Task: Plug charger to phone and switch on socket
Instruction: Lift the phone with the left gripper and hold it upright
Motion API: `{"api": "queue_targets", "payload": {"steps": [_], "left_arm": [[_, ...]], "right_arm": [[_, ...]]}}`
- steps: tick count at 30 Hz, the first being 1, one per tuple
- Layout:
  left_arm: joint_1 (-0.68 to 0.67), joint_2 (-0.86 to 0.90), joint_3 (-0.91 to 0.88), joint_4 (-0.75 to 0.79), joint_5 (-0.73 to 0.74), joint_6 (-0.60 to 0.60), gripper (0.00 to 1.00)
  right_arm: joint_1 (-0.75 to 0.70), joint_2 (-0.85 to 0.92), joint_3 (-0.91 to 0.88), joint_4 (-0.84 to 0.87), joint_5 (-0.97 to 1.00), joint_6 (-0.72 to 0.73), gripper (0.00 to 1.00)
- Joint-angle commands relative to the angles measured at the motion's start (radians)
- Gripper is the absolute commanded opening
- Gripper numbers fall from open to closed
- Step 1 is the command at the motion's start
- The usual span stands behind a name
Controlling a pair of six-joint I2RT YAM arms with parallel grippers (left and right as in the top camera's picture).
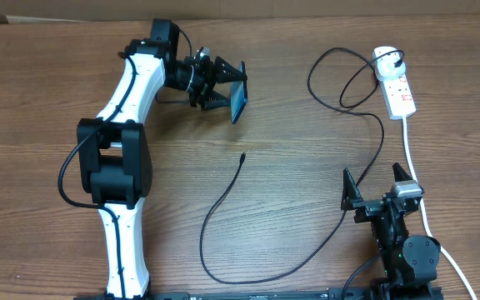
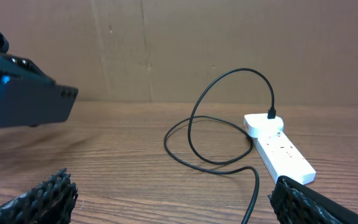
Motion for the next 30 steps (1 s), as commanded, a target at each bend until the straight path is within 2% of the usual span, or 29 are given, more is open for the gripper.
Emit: {"api": "queue_targets", "payload": {"steps": [1,4,7,16,24,30], "left_arm": [[0.021,0.001,0.034,0.027,0.222,-0.113,0.68],[0.032,0.001,0.034,0.065,0.283,-0.228,0.68],[0.037,0.001,0.034,0.093,0.283,-0.296,0.66],[0.056,0.001,0.034,0.118,0.285,-0.540,0.69],[0.075,0.001,0.034,0.179,0.378,-0.608,0.69],[0.085,0.001,0.034,0.191,0.393,-0.651,0.69]], "right_arm": [[-0.003,-0.010,-0.010,0.005,0.013,0.000,1.00],[-0.003,-0.010,-0.010,0.005,0.013,0.000,1.00],[-0.003,-0.010,-0.010,0.005,0.013,0.000,1.00],[-0.003,-0.010,-0.010,0.005,0.013,0.000,1.00],[-0.003,-0.010,-0.010,0.005,0.013,0.000,1.00],[-0.003,-0.010,-0.010,0.005,0.013,0.000,1.00]]}}
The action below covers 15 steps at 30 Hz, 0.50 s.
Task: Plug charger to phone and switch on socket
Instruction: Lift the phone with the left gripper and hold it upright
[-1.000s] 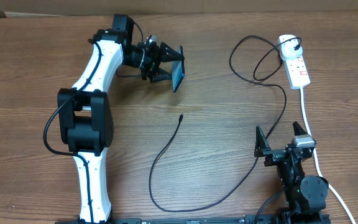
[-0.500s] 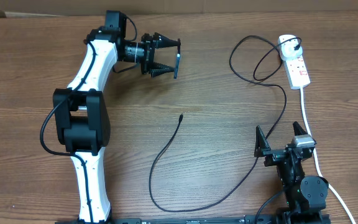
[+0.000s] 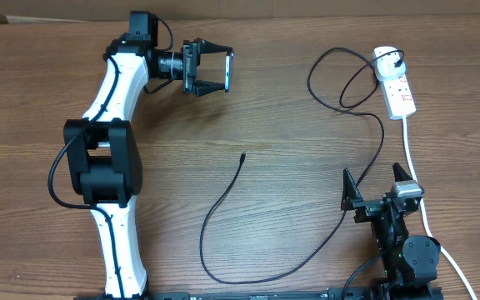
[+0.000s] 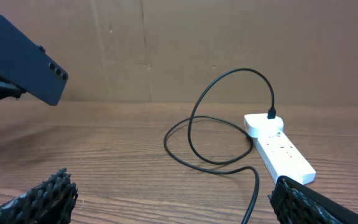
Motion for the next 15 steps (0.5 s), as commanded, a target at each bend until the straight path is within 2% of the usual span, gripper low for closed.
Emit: {"api": "queue_targets", "payload": {"steps": [1,15], "left_arm": [[0.011,0.001,0.033,0.020,0.079,-0.056,0.69],[0.025,0.001,0.033,0.026,0.078,-0.063,0.69]], "right_arm": [[-0.003,-0.010,-0.010,0.005,0.013,0.001,1.00],[-0.003,-0.010,-0.010,0.005,0.013,0.000,1.00]]}}
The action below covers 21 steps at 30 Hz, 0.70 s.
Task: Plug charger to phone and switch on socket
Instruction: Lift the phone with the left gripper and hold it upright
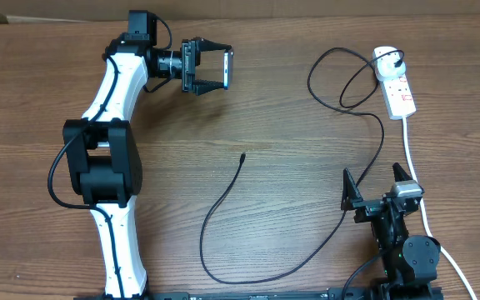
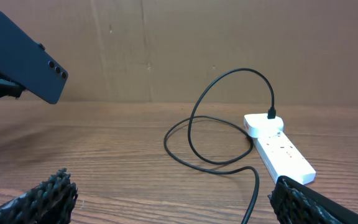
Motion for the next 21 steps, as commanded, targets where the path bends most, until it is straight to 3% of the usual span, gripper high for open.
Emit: {"api": "queue_targets", "payload": {"steps": [1,6,10,17,21], "left_arm": [[0.018,0.001,0.033,0.004,0.056,-0.014,0.69],[0.024,0.001,0.033,0.004,0.057,-0.013,0.70],[0.023,0.001,0.033,0.008,0.057,-0.013,0.70],[0.023,0.001,0.033,0.018,0.054,-0.013,0.70],[0.023,0.001,0.033,0.019,0.047,-0.008,0.70]], "right_arm": [[-0.003,-0.010,-0.010,0.005,0.014,0.000,1.00],[-0.003,-0.010,-0.010,0.011,0.010,0.003,1.00],[-0.001,-0.010,-0.010,0.122,-0.090,0.007,1.00],[-0.001,-0.010,-0.010,0.432,-0.313,0.008,1.00],[-0.001,-0.010,0.007,0.662,-0.392,0.087,1.00]]}}
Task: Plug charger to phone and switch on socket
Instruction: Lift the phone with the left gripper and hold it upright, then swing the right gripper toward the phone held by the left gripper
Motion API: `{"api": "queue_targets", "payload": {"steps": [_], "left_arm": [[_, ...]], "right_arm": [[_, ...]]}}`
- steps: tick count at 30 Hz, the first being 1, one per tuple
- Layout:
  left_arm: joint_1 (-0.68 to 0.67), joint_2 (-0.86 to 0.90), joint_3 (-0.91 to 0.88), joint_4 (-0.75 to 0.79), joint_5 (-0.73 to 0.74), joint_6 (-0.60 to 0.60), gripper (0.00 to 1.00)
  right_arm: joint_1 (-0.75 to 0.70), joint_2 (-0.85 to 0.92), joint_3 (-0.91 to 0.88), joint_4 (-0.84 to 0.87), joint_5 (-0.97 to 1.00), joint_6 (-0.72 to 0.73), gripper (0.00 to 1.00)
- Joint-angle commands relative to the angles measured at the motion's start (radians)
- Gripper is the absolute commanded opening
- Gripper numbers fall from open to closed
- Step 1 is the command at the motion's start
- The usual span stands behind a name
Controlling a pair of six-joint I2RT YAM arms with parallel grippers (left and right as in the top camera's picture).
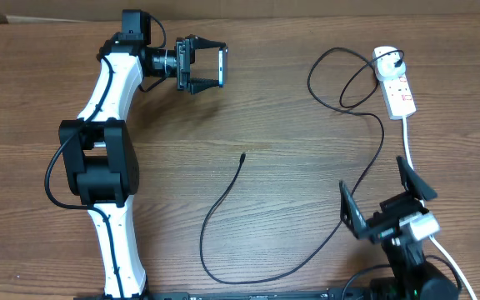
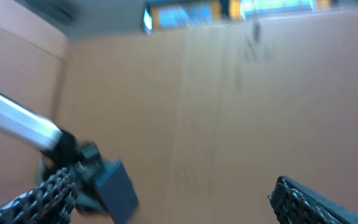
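Note:
My left gripper [image 1: 212, 66] is at the back left of the table, shut on the dark blue phone [image 1: 223, 66], which it holds off the table and edge-on to the overhead camera. The black charger cable lies in a long loop, its free plug tip [image 1: 242, 156] on the table's middle. Its other end is plugged into the white power strip [image 1: 396, 83] at the back right. My right gripper [image 1: 382, 198] is open and empty at the front right, tilted up. Its blurred wrist view shows my right gripper [image 2: 182, 200], the phone [image 2: 115, 188] and a cardboard wall.
The power strip's white lead [image 1: 410, 150] runs down the right side past my right gripper. A brown cardboard wall [image 2: 229, 106] stands behind the table. The cable loops [image 1: 340, 83] near the strip.
My right gripper has tilted upward and turned, still open; its camera now faces the wall and the held phone instead of the table. The left gripper with the phone shifted slightly back and left.
At first my left gripper held the phone tilted, nearer the table's middle. By the following moment it had drawn back and turned the phone edge-on, and it stayed there. My right gripper rested open at the front right until now, when it is tilted up.

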Motion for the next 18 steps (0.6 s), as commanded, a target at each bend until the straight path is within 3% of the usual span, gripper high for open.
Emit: {"api": "queue_targets", "payload": {"steps": [1,8,15,18], "left_arm": [[0.005,0.001,0.033,0.005,0.046,-0.008,0.70],[0.005,0.001,0.033,0.005,0.046,-0.009,0.70],[0.005,0.001,0.033,0.005,0.043,-0.010,0.70],[0.005,0.001,0.033,0.005,0.037,-0.010,0.70]], "right_arm": [[-0.001,-0.008,0.029,0.086,-0.108,0.063,1.00],[-0.002,0.192,0.385,-0.321,-0.105,-0.105,1.00],[-0.002,0.706,0.913,-0.880,-0.108,-0.152,1.00],[0.000,0.958,1.133,-1.085,-0.218,-0.139,1.00]]}}
